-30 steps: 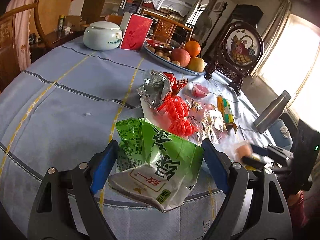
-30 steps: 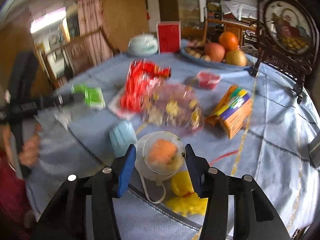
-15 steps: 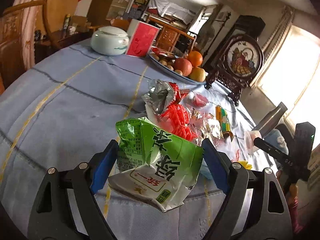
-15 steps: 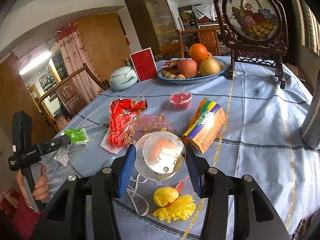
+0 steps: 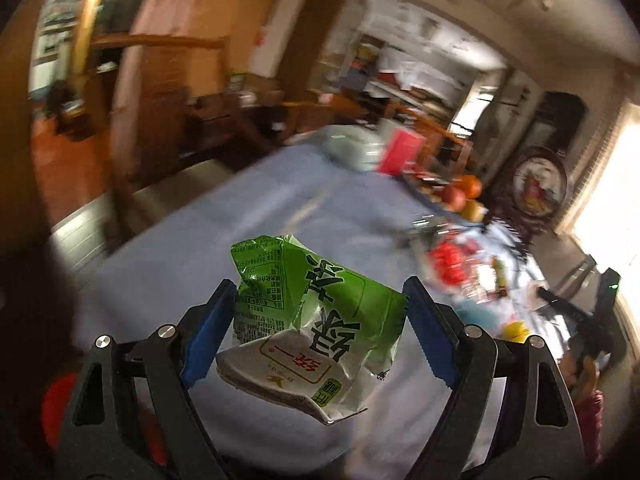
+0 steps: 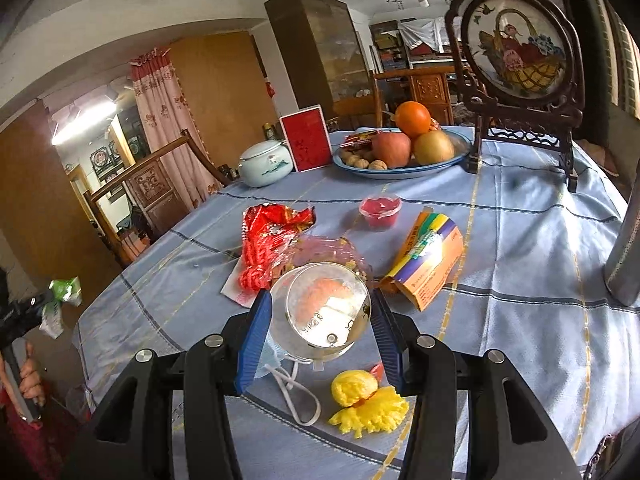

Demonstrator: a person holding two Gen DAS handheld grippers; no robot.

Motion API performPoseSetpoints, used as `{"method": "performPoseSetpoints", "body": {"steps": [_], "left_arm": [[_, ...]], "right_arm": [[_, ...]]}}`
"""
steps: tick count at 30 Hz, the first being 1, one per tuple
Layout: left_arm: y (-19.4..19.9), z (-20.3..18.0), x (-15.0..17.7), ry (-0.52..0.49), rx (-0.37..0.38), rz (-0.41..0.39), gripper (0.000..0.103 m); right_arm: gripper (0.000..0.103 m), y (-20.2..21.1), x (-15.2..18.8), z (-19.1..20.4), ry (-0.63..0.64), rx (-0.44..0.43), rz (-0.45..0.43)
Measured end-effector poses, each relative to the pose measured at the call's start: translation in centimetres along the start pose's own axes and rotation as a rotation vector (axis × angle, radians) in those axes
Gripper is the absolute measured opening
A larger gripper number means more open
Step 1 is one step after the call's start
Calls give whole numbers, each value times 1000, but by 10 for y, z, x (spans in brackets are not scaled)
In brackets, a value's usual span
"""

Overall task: Collect trash
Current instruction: 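Drop the carton into the red basket with the left tool while the right tool carries the cup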

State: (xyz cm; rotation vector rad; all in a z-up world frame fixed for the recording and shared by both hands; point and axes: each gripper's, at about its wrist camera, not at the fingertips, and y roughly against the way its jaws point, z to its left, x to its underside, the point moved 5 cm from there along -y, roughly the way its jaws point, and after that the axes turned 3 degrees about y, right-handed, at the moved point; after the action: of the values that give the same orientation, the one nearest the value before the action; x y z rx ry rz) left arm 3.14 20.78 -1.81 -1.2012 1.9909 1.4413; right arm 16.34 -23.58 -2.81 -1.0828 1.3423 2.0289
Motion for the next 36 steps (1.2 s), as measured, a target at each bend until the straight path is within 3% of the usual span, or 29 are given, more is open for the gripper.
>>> {"method": "performPoseSetpoints", "body": {"steps": [10, 15, 19, 24, 29, 36], "left_arm": [[59, 164, 75, 256, -363, 54, 86], [72, 198, 83, 275, -519, 25, 95], [80, 207, 80, 276, -560, -12, 95], [85, 217, 73, 292, -566, -74, 96], [92, 233, 71, 319, -565, -112, 96], [112, 269, 70, 366, -656, -161, 96]], "right_arm": [[50, -2, 6, 21, 47, 0, 11], [50, -3, 9, 41, 51, -34, 17], [50, -4, 10, 85, 90, -103, 21], [50, -8, 14, 174, 194, -241, 52], [50, -15, 36, 291, 340, -430, 126], [50, -34, 87, 449, 515, -664, 283]]}}
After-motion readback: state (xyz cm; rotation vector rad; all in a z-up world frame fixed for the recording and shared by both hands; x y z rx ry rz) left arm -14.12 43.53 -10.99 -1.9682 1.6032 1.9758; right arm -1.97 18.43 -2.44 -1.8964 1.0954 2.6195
